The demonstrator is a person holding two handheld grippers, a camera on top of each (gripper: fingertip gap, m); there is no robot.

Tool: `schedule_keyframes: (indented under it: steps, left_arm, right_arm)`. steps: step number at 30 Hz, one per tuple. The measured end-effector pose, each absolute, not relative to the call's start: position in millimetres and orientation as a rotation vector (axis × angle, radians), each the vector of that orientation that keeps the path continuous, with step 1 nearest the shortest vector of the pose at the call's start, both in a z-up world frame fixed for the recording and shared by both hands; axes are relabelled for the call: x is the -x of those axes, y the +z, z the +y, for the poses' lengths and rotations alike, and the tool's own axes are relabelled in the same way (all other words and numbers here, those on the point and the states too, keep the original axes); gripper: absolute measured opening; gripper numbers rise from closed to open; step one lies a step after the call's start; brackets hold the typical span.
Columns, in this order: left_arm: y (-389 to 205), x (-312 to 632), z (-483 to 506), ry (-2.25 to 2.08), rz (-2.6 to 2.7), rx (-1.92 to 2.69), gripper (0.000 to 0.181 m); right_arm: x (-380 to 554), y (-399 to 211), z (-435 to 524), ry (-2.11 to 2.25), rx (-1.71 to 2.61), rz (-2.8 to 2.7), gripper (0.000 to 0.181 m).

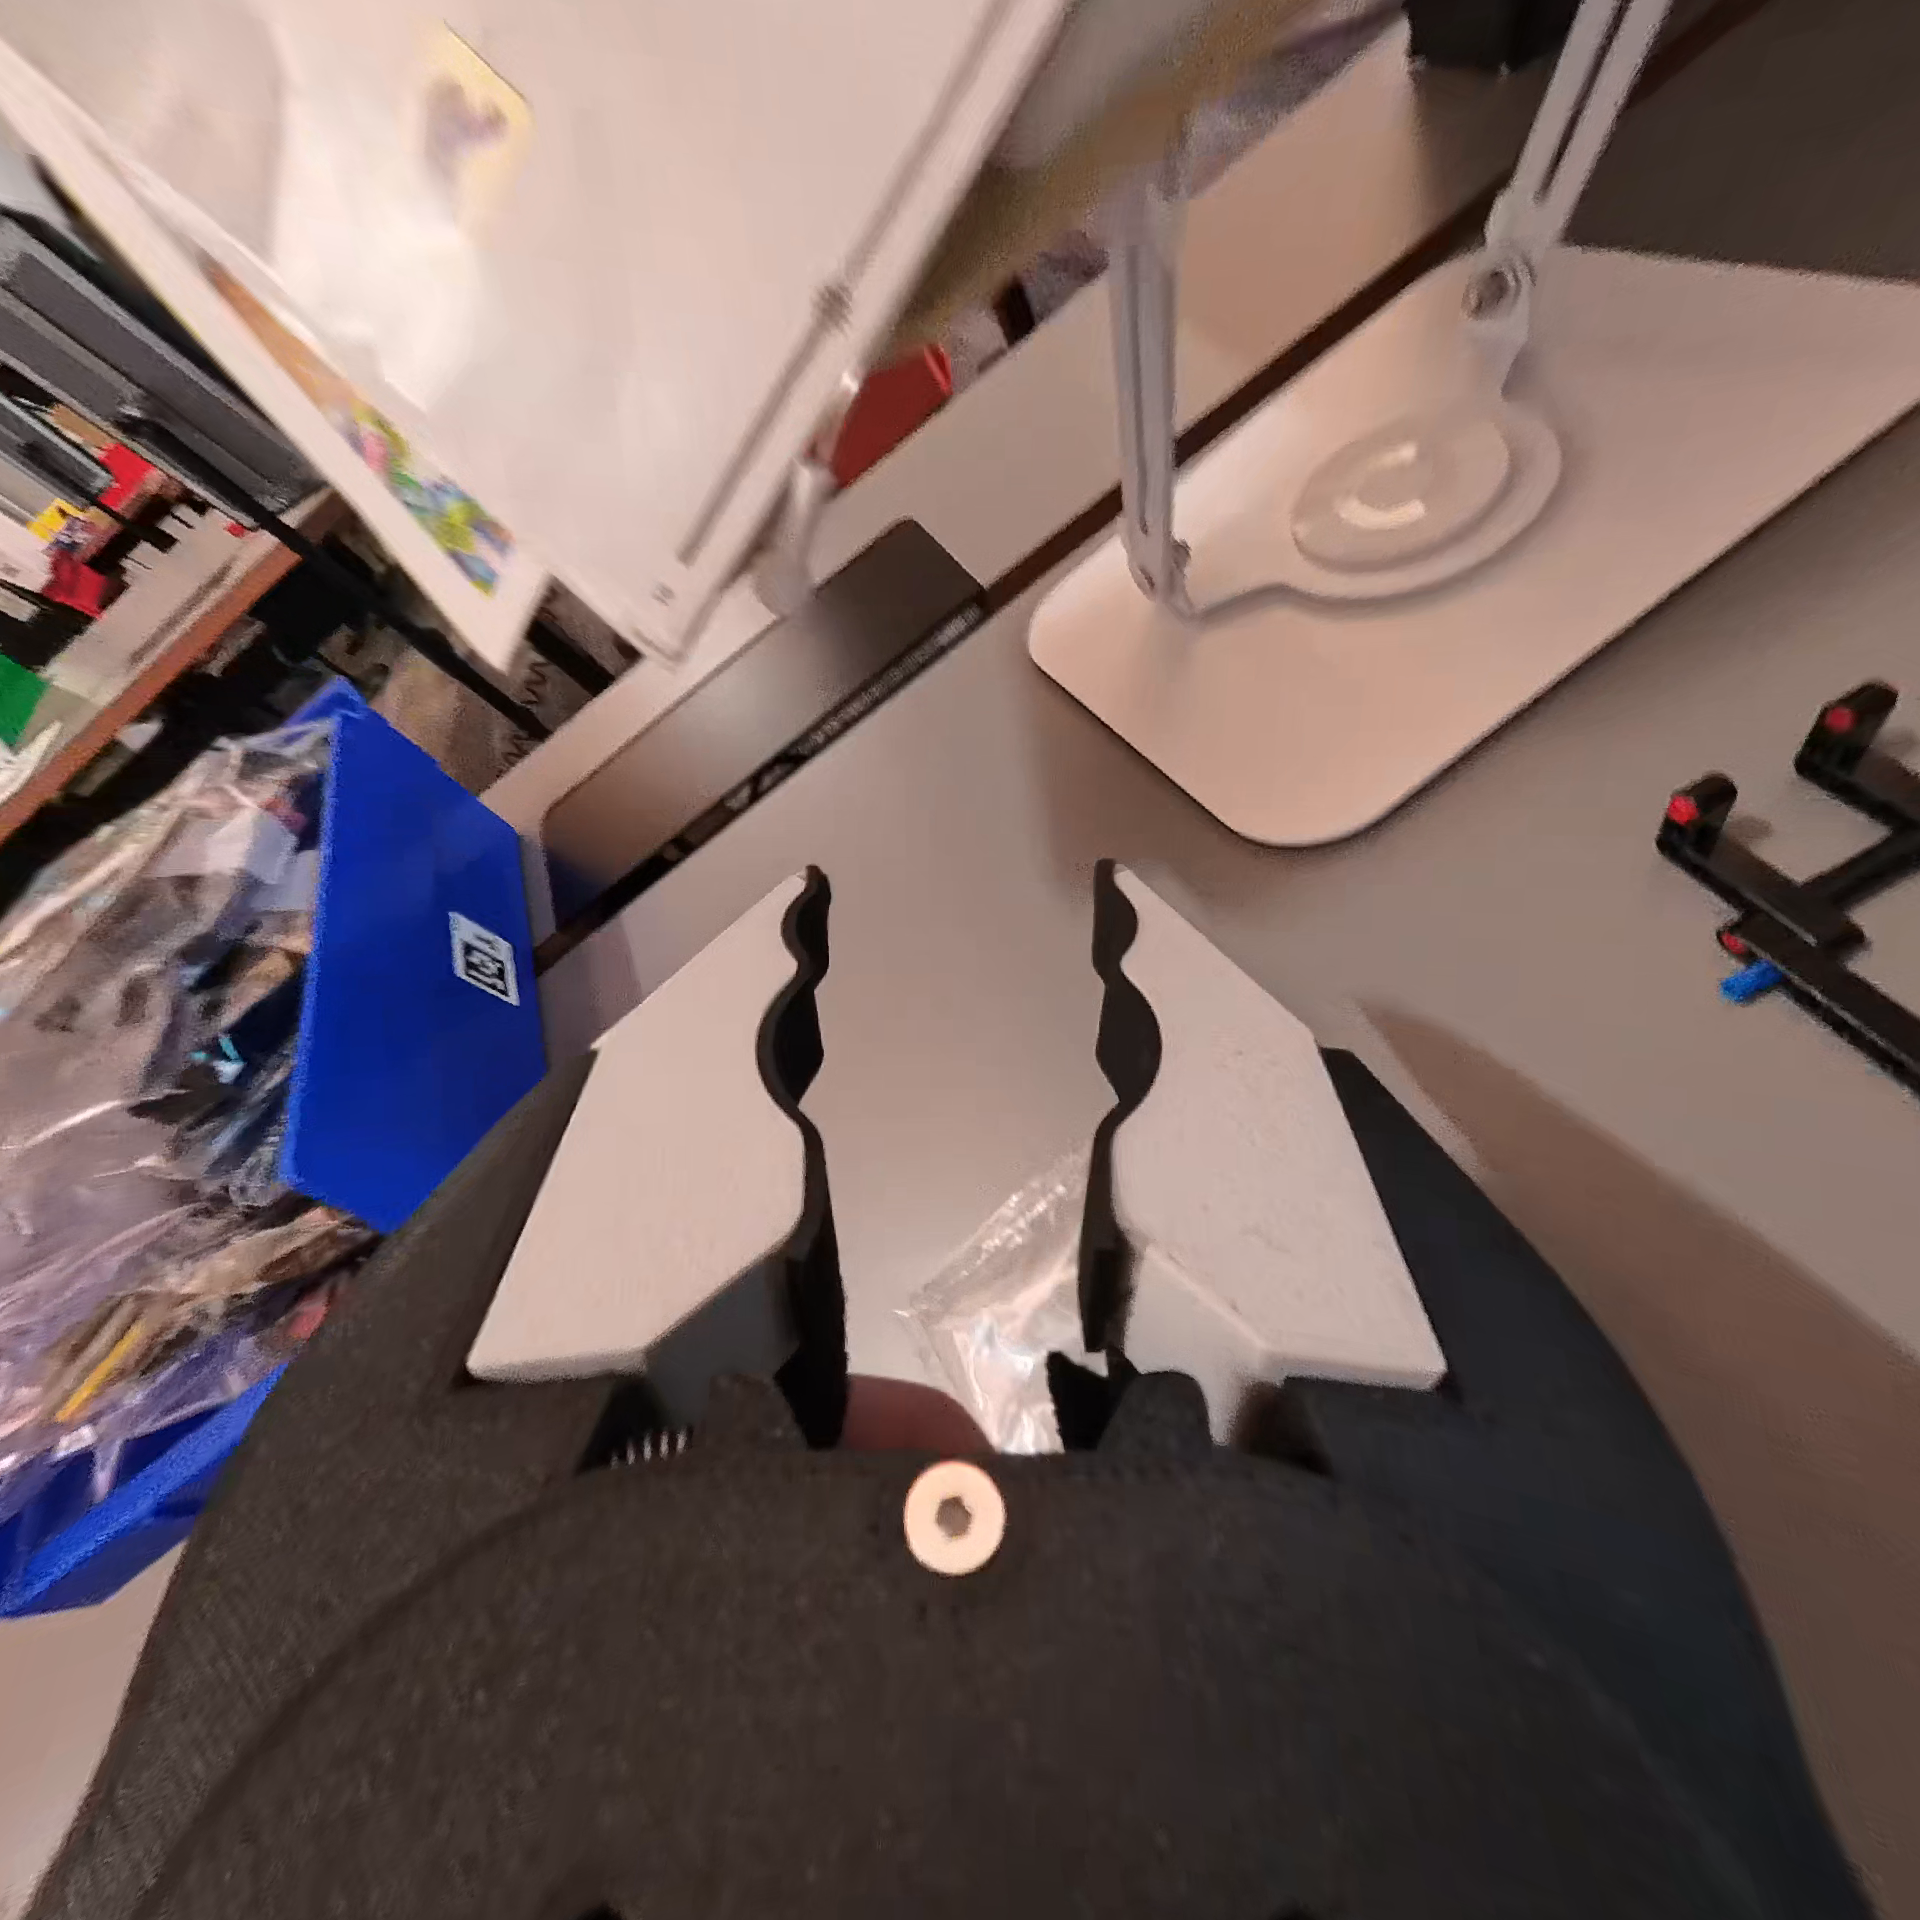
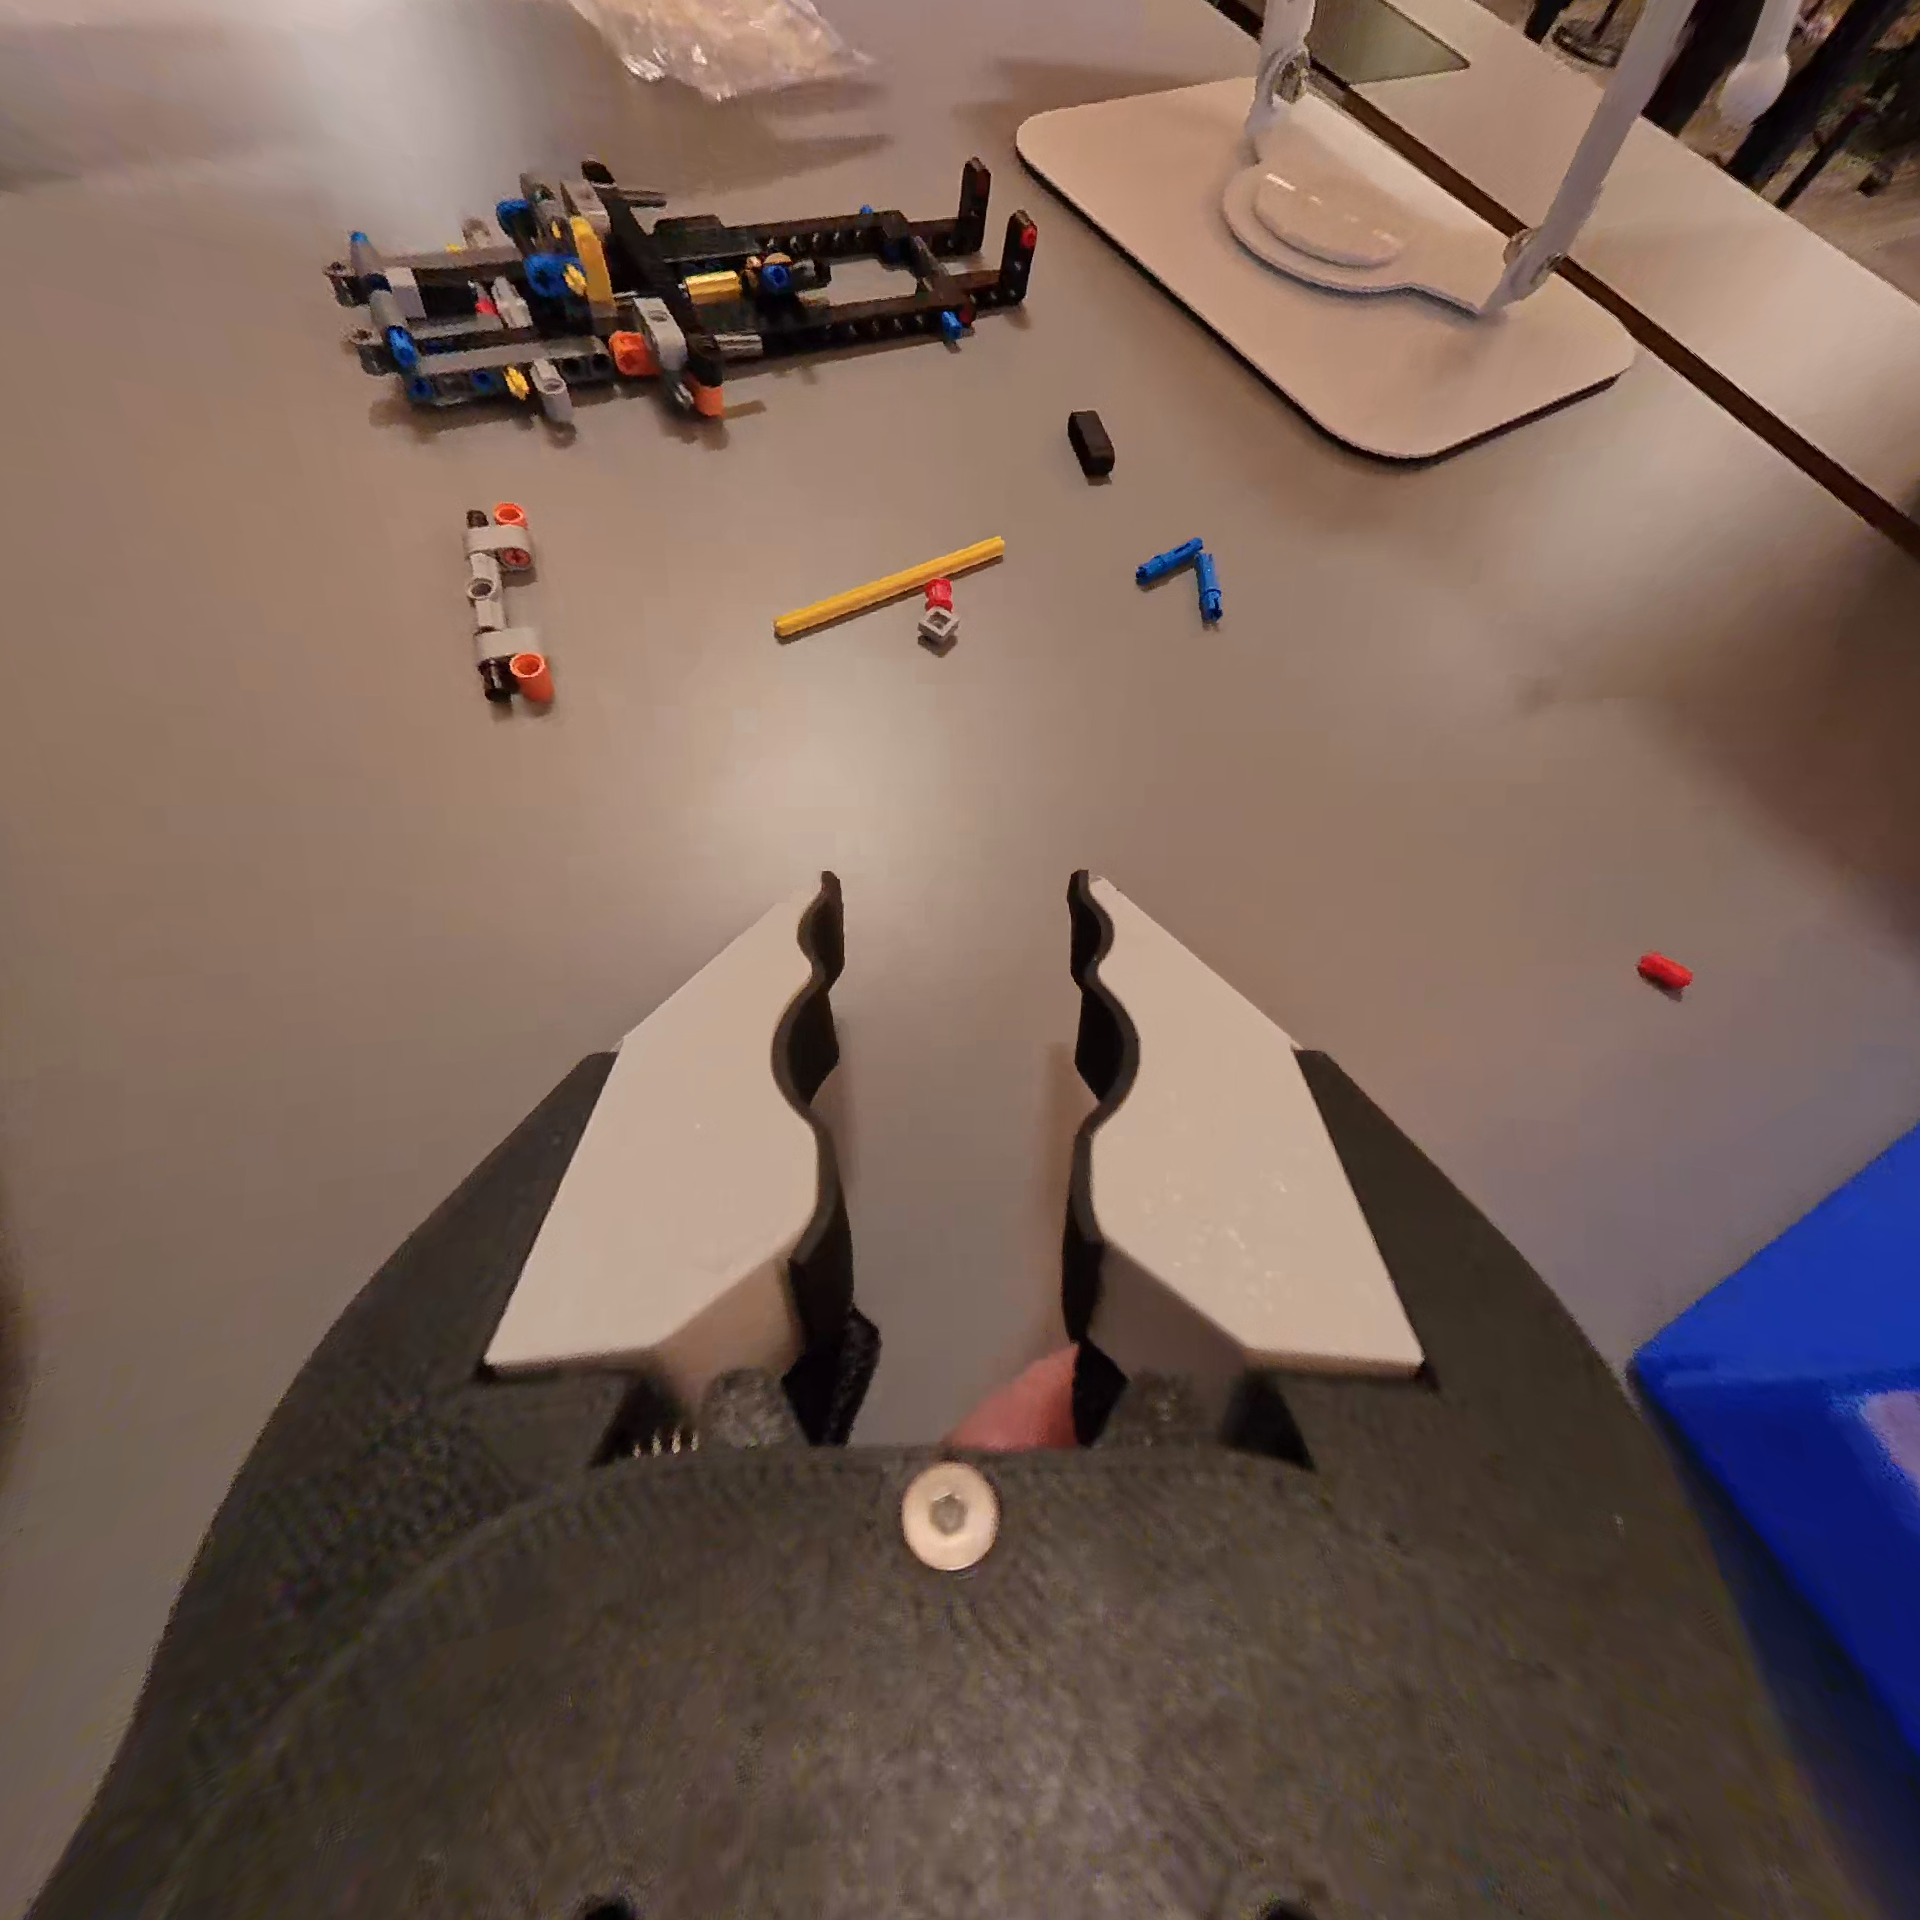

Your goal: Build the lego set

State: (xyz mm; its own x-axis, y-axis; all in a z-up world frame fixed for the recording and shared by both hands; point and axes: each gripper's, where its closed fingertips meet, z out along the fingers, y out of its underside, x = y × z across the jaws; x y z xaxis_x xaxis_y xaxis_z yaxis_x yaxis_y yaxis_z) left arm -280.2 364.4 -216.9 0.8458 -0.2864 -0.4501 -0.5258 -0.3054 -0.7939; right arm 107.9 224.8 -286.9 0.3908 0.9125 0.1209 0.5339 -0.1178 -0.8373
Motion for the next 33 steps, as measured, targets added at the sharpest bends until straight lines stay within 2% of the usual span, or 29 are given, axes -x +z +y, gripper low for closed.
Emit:
schedule_keyframes:
  steps: [5, 10, 19, 27, 33]
  left_arm:
    - [-168.7, 298.3, 369.1, 0.241, 0.466, 1.791, 0.048]
    - [-129.9, 321.5, 377.7, 0.106, 0.329, 1.702, 0.049]
    - [-117.1, 343.7, 421.4, -0.327, 0.145, 1.665, 0.066]
    - [-120.4, 338.6, 462.4, -0.563, 0.124, 1.612, 0.06]
    - [-92.9, 343.7, 472.4, -0.605, 0.145, 1.522, 0.049]
  right_arm:
    - [-97.9, -273.6, 228.6, 0.533, 1.726, -1.28, 0.04]
    - [-64.7, -227.4, 247.4, 0.473, 1.593, -1.309, 0.04]
    - [31.1, -133.5, 303.0, 0.188, 1.293, -1.401, 0.041]
    - [111.7, -100.1, 354.4, -0.044, 1.147, -1.482, 0.031]
    - [158.6, -97.0, 385.4, -0.206, 1.055, -1.551, 0.024]
